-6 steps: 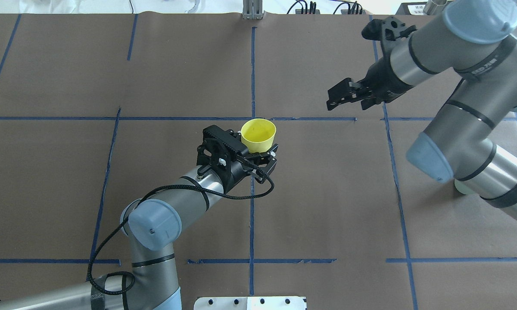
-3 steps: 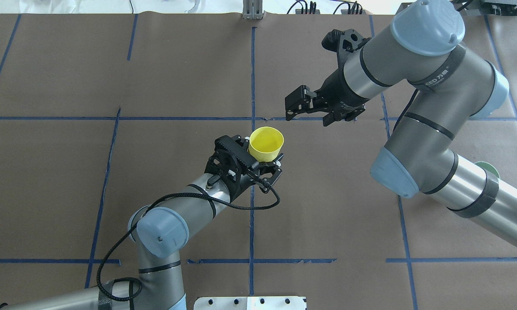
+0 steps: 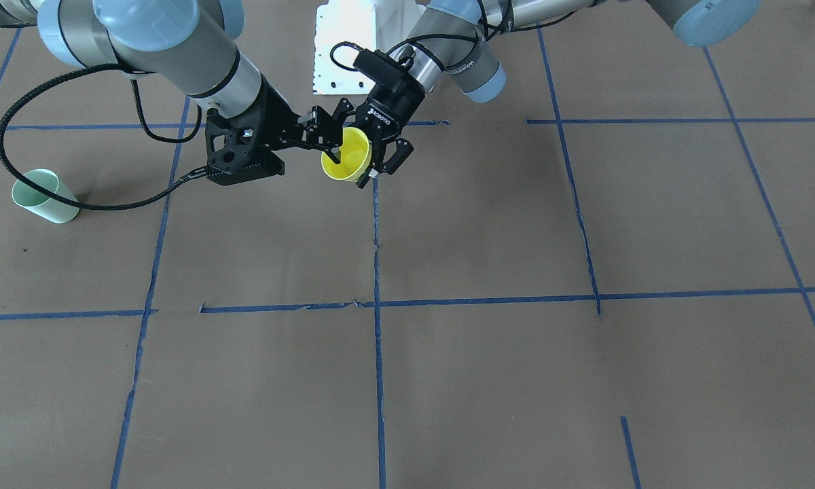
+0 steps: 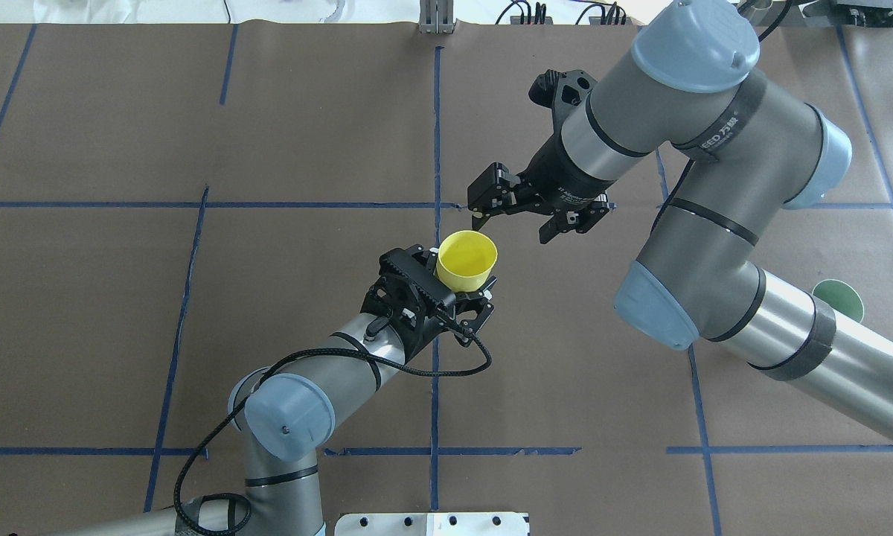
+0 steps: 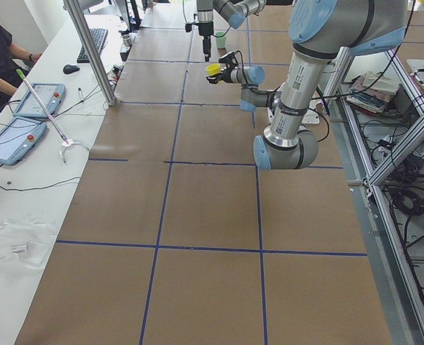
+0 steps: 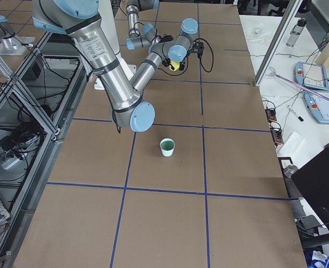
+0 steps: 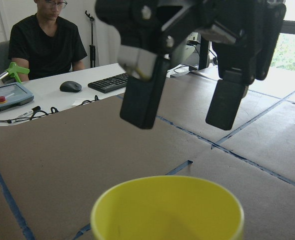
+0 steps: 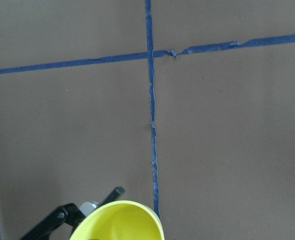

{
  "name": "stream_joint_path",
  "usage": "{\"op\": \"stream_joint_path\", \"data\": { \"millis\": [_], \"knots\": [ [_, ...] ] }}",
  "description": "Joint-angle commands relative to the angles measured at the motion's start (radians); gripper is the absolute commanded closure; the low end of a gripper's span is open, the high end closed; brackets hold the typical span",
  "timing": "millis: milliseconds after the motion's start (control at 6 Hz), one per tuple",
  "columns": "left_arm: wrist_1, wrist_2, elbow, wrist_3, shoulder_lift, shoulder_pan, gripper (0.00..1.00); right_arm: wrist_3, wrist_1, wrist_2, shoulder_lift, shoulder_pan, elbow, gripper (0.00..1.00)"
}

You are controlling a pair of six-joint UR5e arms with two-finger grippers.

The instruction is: Transfer and stack yellow cup on green cup

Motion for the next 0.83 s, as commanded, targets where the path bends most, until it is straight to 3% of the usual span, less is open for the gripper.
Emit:
{"op": "stream_joint_path", "data": {
  "millis": [0, 667],
  "knots": [
    [-0.005, 0.032, -0.003, 0.001, 0.000, 0.013, 0.77, 0.001, -0.024, 0.028, 0.006, -0.013, -0.019, 0.03],
    [-0.006, 0.053, -0.010, 0.001, -0.012, 0.030, 0.77, 0.002, -0.025, 0.028, 0.032, -0.013, -0.046, 0.23]
  ]
}}
